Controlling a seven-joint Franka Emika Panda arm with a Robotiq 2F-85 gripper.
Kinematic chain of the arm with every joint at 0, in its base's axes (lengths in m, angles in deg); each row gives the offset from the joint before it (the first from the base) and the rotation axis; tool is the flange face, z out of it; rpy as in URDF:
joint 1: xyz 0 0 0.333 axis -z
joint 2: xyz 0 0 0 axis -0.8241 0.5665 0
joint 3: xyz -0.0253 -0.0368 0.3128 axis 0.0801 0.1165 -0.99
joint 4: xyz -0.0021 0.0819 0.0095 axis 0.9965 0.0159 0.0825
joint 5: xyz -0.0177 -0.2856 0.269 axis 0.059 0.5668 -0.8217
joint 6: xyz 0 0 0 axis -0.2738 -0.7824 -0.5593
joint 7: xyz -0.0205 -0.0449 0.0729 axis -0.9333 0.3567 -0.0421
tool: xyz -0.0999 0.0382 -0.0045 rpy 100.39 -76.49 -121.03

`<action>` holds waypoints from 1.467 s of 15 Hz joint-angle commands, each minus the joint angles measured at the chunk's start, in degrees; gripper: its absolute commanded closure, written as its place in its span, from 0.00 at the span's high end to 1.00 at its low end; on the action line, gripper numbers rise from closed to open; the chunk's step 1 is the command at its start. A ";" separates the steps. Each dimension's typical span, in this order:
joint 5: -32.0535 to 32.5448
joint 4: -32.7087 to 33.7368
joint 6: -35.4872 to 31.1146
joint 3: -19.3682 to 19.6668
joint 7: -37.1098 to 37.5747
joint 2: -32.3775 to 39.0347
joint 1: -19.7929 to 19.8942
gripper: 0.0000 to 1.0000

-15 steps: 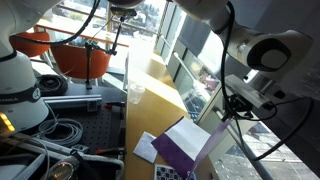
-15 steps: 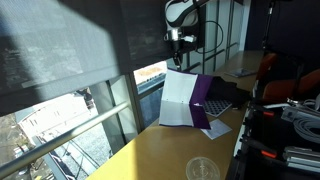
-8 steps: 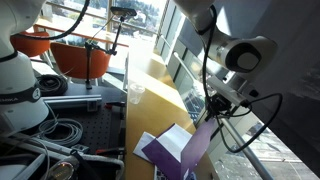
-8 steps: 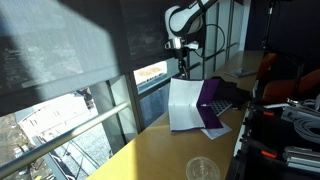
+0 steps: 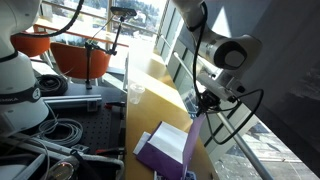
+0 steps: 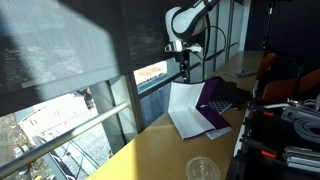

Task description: Close the purple file holder

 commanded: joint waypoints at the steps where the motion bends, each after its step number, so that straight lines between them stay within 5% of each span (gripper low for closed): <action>1: 2.62 -1.24 -2.85 -0.27 1.59 -1.59 -0.96 0.00; 9: 3.53 -2.71 -5.09 -1.10 3.97 -1.02 -3.64 0.00; 11: 3.36 -3.05 -4.97 -1.43 4.65 -1.28 -4.34 0.28; 21: -4.94 -9.33 -2.81 -5.54 5.07 -7.54 -2.42 0.99; 22: -6.04 -11.12 -2.97 -5.49 4.97 -9.08 -2.01 1.00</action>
